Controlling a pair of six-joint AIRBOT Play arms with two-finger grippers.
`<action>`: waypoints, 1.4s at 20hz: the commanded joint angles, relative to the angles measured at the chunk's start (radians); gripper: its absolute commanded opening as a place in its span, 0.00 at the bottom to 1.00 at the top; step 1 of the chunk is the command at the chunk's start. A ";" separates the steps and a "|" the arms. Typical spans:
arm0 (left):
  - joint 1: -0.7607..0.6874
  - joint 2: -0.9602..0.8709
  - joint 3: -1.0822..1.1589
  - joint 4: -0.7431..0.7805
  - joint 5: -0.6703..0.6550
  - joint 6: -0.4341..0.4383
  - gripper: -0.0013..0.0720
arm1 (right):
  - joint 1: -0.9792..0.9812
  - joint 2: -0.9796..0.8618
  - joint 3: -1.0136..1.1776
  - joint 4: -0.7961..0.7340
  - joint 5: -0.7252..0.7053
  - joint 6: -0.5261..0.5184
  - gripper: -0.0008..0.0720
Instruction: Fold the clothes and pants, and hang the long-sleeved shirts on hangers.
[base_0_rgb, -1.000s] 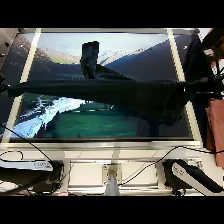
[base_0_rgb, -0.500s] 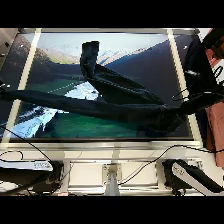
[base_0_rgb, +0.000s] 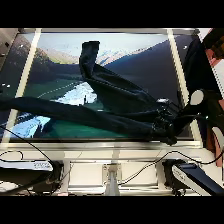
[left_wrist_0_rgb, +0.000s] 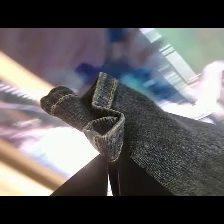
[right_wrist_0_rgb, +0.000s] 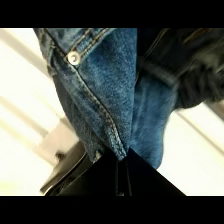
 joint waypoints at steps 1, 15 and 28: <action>0.001 0.000 0.000 0.111 -0.042 0.094 0.04 | 0.047 0.026 -0.037 -0.039 0.088 0.016 0.07; 0.000 -0.106 -0.141 0.208 -0.154 0.171 0.04 | 0.047 0.036 -0.167 -0.040 0.030 -0.024 0.08; 0.000 -0.126 -0.141 0.204 -0.154 0.152 0.51 | 0.047 0.036 -0.167 -0.013 -0.031 -0.024 0.08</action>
